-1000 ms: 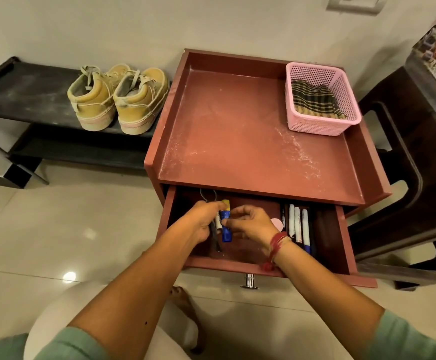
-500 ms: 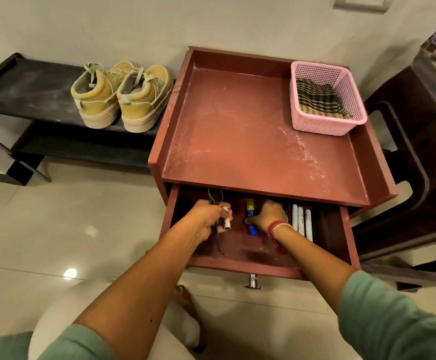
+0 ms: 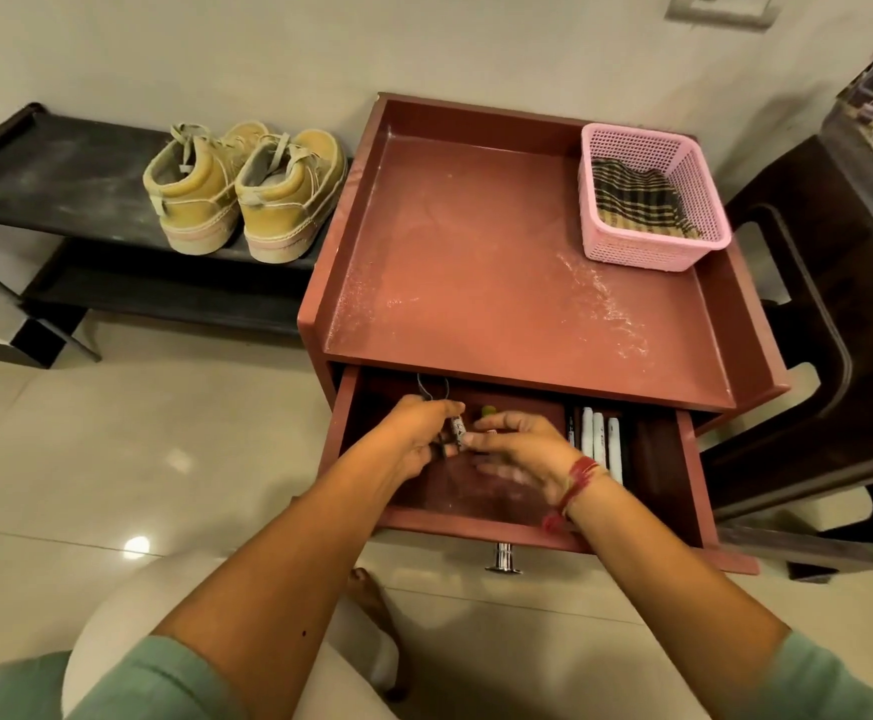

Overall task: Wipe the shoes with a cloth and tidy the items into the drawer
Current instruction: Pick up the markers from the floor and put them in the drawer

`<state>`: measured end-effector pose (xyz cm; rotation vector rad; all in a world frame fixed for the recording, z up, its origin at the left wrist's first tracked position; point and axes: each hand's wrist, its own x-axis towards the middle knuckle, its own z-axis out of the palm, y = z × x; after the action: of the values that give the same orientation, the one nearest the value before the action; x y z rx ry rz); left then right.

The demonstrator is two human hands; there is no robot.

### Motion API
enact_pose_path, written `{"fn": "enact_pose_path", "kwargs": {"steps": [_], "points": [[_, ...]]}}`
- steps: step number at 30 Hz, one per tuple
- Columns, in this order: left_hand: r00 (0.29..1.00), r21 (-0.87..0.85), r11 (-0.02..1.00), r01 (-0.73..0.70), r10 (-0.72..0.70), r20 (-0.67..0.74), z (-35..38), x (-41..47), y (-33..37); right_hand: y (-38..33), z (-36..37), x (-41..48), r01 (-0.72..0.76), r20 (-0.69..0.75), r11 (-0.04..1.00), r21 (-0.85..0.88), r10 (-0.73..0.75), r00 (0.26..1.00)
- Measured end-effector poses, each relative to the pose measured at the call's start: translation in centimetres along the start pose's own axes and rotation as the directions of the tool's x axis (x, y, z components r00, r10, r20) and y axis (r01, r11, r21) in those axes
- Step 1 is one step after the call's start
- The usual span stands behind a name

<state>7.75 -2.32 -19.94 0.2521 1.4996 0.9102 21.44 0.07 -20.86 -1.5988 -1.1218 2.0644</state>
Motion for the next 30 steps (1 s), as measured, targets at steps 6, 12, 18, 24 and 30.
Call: {"fn": "enact_pose_path", "kwargs": {"steps": [6, 12, 18, 24, 30], "points": [[0.993, 0.006, 0.996, 0.091, -0.091, 0.079, 0.2, -0.8, 0.1, 1.4, -0.1, 2.5, 0.082, -0.149, 0.919, -0.386, -0.150, 0.977], [0.990, 0.011, 0.991, 0.132, -0.131, -0.050, -0.6, 0.0, 0.1, 0.6, -4.4, 4.6, -0.042, -0.337, 0.695, -0.718, -0.294, 0.894], [0.982, 0.088, 0.981, 0.173, -0.164, -0.099, -1.1, 0.5, 0.1, 0.9, -2.5, 6.2, -0.066, -0.198, 0.350, -0.935, -0.357, 0.913], [0.980, 0.050, 0.983, 0.175, -0.169, -0.101, -1.1, 0.7, 0.2, 1.3, -3.0, 6.2, -0.153, -0.256, 0.308, -0.939, -0.327, 0.910], [0.978, 0.022, 0.986, 0.165, -0.161, -0.132, -1.4, 0.9, 0.3, 0.1, -1.4, 6.5, 0.181, 0.124, 0.184, -0.966, -0.284, 0.951]]}}
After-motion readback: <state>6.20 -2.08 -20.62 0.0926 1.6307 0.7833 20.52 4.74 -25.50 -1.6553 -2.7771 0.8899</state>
